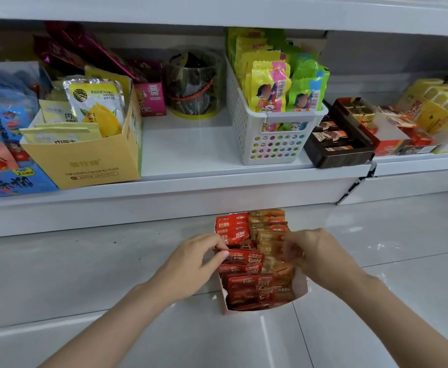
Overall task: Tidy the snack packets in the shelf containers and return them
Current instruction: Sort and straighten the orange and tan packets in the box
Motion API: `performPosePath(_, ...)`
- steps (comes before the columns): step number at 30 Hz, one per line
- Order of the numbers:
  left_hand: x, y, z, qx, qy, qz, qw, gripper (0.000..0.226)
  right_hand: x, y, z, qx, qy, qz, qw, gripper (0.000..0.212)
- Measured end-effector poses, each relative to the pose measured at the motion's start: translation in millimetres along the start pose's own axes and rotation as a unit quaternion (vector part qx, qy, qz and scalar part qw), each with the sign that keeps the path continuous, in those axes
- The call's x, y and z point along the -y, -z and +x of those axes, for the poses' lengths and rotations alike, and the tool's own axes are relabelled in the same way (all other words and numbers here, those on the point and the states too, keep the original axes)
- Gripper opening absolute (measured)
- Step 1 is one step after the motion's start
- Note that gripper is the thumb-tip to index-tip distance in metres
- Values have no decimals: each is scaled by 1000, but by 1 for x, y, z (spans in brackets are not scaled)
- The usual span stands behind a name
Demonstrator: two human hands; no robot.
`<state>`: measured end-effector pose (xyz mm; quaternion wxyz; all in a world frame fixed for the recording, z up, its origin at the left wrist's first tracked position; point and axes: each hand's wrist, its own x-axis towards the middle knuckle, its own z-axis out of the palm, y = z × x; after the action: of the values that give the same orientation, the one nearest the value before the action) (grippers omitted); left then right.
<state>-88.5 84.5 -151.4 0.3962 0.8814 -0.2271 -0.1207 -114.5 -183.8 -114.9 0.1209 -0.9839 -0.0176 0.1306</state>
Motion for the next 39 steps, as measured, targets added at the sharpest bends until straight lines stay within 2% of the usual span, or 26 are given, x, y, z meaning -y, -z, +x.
performPosePath(6,-6,-3,1,20,13,13,1000,5,1,0,-11,5,67,-19,998,14)
performPosePath(9,-9,-5,-1,20,17,6,1000,6,11,-8,-9,25,38,-50,998,24)
performPosePath(12,-10,-4,-4,30,16,8,999,9,10,2,-10,55,28,-47,997,22)
performPosePath(14,-9,-2,-6,27,16,5,999,10,8,15,-6,28,43,23,998,21)
performPosePath(17,-8,-2,-8,23,9,-17,1000,11,28,27,7,-73,97,127,985,23)
performPosePath(18,-9,-2,-9,23,7,-37,999,12,40,26,10,-68,112,149,980,23)
performPosePath(22,-6,0,-12,20,12,-119,993,13,71,-2,14,68,99,174,977,38)
performPosePath(24,-3,4,-7,-1,48,-179,983,6,69,-11,11,76,89,195,974,38)
performPosePath(25,-1,7,-2,-22,66,-200,977,9,67,-13,10,80,86,203,972,37)
performPosePath(26,2,9,4,-52,79,-192,977,13,66,-13,9,90,87,204,971,35)
performPosePath(28,5,12,16,-102,85,-81,988,15,65,-13,8,116,96,194,969,43)
performPosePath(30,1,13,26,-98,58,35,993,12,64,-14,6,131,105,181,969,55)
performPosePath(31,0,13,30,-82,42,73,993,10,63,-14,5,131,108,181,969,54)
performPosePath(35,-4,8,36,-58,6,182,982,17,54,-14,2,108,100,197,969,25)
performPosePath(39,-2,3,33,-82,32,207,974,20,50,-16,0,96,102,202,969,22)
